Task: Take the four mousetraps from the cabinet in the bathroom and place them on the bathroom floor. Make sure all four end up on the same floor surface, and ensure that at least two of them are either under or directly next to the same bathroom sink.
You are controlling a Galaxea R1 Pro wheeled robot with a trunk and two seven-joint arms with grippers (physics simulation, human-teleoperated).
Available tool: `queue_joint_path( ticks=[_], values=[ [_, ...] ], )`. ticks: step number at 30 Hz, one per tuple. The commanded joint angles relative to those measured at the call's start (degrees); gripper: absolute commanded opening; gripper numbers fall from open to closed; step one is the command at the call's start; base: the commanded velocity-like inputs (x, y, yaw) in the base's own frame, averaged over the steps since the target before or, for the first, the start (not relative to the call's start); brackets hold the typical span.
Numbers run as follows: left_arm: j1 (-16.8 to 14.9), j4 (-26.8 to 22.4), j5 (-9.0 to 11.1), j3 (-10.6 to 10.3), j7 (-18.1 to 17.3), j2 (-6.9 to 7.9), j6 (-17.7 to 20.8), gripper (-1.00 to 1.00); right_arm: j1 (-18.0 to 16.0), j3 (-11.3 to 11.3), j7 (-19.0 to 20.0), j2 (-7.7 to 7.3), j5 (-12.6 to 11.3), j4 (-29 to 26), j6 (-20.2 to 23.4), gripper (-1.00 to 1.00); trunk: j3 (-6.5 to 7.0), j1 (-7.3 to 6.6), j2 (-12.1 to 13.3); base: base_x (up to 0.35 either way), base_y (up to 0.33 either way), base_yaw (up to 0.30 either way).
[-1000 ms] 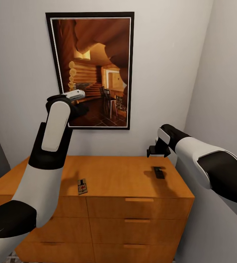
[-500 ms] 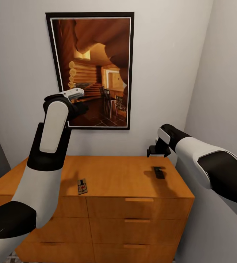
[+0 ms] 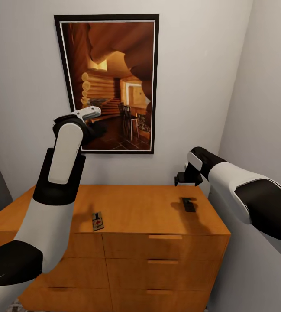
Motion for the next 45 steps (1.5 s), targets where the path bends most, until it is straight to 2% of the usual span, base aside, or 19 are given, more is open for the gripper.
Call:
queue_joint_path(
  ticks=[1,5,7,14,33,37,45],
  values=[
    [-0.1,0.0,0.5,0.0,0.6,0.00,0.5,1.00,0.0,0.2,-0.5,0.00,-0.6,-0.1,0.2,1.00,-0.07,0.00,0.0,0.000,0.000,0.000],
    [0.2,-0.1,0.5,-1.4,0.7,0.00,-0.9,1.00,0.0,0.2,-0.5,-0.05,-0.6,-0.1,0.2,1.00,-0.07,0.00,0.0,0.000,0.000,0.000],
    [0.3,-0.1,0.5,-2.5,0.8,0.00,-1.5,1.00,-0.1,0.2,-0.5,-0.07,-0.6,-0.1,0.2,1.00,-0.43,0.44,-0.8,0.000,0.000,0.000],
    [0.4,-0.1,0.4,-3.9,1.0,0.01,-2.3,1.00,-0.1,0.2,-0.5,-0.10,-0.6,-0.2,0.2,1.00,-1.69,1.98,-3.7,0.000,0.000,0.000],
    [0.5,-0.1,0.4,-4.6,1.0,-0.01,-2.7,1.00,-0.1,0.2,-0.6,-0.11,-0.6,-0.2,0.2,1.00,-5.10,6.15,-11.3,0.000,0.000,0.000],
    [0.5,-0.1,0.4,-4.6,1.0,-0.03,-2.7,1.00,-0.2,0.3,-0.6,-0.20,-0.6,-0.3,0.2,1.00,-5.10,6.15,-11.3,0.000,0.000,0.000],
    [0.5,-0.1,0.4,-4.6,1.0,-0.02,-2.7,1.00,-0.3,0.2,-0.6,-0.64,-0.5,-0.4,0.2,1.00,-6.54,7.91,-14.5,0.000,0.000,0.000]
  ],
)
